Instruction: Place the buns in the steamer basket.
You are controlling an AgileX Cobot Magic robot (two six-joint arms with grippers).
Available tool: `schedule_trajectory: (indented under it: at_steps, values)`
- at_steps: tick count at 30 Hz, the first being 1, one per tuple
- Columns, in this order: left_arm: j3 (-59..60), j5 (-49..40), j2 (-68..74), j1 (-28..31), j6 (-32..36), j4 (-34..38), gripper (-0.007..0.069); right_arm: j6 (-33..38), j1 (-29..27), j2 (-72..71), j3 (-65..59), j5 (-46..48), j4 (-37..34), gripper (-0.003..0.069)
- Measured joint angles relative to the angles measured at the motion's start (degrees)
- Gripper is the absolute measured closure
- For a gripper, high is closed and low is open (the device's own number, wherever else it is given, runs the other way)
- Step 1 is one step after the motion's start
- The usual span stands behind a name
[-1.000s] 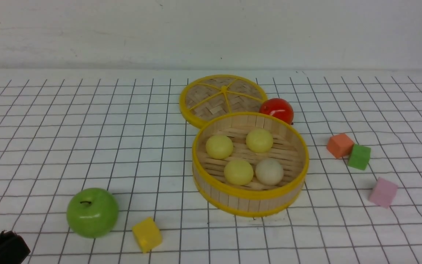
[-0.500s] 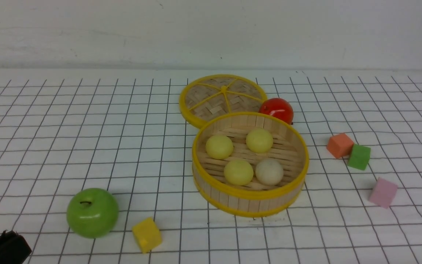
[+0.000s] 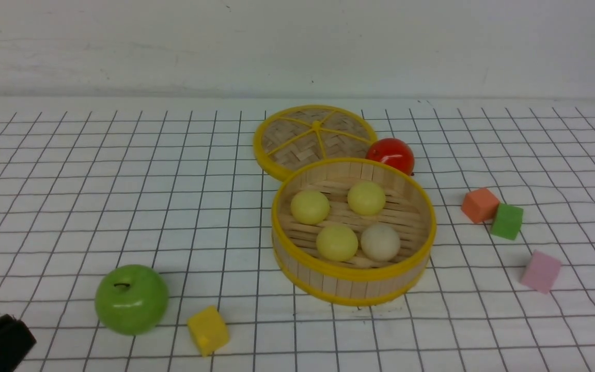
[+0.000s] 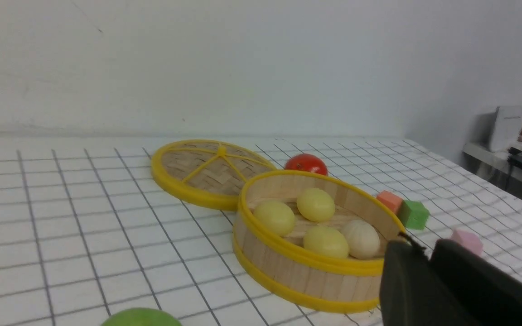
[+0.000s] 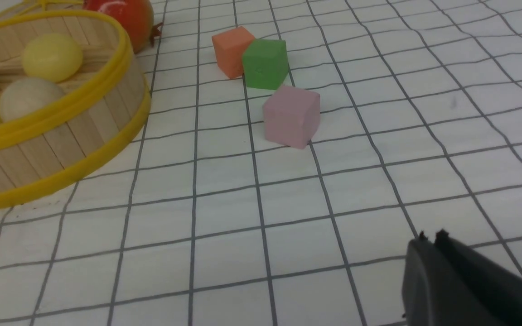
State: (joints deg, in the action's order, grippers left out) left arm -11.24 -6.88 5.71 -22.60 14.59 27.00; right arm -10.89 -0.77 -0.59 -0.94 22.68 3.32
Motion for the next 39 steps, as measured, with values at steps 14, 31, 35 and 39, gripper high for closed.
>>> schedule_trajectory:
  at_steps: [14,31,35,39]
  values:
    - [12.3,-10.1,-6.3,19.6,-28.4,-21.0,0.0638,-0.1,0.0,0.0,0.0,-0.2,0.0,0.0641]
    - [13.0,-15.1,-6.3,19.6,-30.8,-21.9,0.0638,0.5,-0.3,0.0,-0.1,-0.3,0.0,0.0627]
    - [13.0,-15.1,-6.3,19.7,-30.8,-21.9,0.0638,0.5,-0.3,0.0,-0.1,-0.3,0.0,0.0627]
    - [13.0,-15.1,-6.3,19.7,-30.8,-21.9,0.0638,0.5,-0.3,0.0,-0.1,-0.3,0.0,0.0627]
